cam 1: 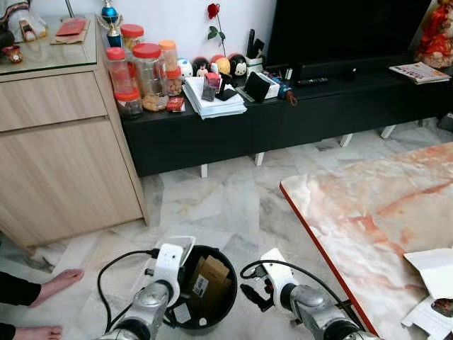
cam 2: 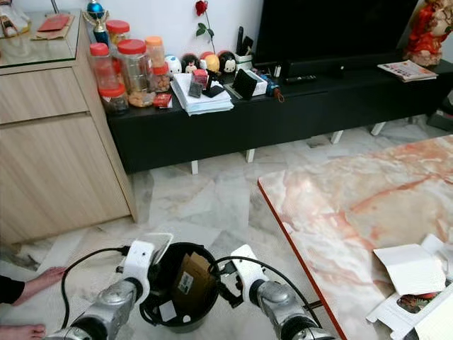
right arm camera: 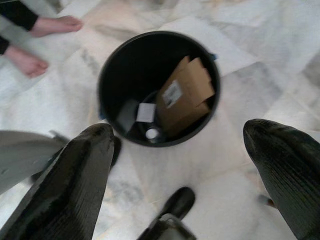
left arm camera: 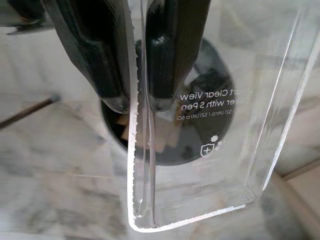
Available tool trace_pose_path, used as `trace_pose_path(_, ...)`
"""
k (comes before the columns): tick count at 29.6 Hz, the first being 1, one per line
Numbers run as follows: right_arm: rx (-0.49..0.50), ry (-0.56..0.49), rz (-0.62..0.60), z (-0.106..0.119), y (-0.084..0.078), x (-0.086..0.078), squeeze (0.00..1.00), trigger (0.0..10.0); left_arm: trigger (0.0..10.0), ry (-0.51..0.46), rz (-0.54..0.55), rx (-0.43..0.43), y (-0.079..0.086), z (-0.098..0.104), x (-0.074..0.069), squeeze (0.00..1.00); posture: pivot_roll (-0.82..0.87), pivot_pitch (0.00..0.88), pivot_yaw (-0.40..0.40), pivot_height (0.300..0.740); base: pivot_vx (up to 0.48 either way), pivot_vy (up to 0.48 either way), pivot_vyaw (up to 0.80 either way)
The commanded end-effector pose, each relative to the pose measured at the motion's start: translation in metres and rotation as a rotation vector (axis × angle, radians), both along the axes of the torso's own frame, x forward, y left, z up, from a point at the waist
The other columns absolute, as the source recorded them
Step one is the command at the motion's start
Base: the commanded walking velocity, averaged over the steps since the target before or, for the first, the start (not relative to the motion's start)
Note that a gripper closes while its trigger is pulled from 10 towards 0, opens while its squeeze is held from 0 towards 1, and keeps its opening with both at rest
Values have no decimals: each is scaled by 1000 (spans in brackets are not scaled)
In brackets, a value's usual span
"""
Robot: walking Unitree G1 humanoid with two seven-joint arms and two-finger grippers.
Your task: Picking trash to rubbish bin
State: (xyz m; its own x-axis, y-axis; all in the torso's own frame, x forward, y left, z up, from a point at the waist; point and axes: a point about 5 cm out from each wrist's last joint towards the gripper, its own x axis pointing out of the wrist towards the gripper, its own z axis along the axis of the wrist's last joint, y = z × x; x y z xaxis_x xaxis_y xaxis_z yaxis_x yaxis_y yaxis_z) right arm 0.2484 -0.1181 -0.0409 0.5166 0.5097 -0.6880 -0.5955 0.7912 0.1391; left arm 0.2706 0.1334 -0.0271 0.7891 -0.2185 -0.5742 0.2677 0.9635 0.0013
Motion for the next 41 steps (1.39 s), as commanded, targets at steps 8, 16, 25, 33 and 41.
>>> trace_pose_path(8,66,-52,36,12,9,11,0,10000,10000,-3,-198,80,-13,-1,-3,0,-80,111,-75,740,0,0,0)
trace_pose_path(16,92,-69,37,14,8,12,0,10000,10000,-41,-184,182,3,0,-1,0,-94,133,-79,740,0,0,0)
trace_pose_path(25,103,-65,43,13,8,10,0,10000,10000,-80,-184,181,4,7,6,1000,-97,141,-85,740,0,0,0)
trace_pose_path(33,106,-67,39,13,7,10,0,10000,10000,-95,-188,164,1,10,9,1000,-99,141,-88,740,0,0,0)
trace_pose_path(41,115,-68,36,13,6,9,0,10000,10000,-104,-183,158,1,11,9,1000,-98,144,-94,740,0,0,0)
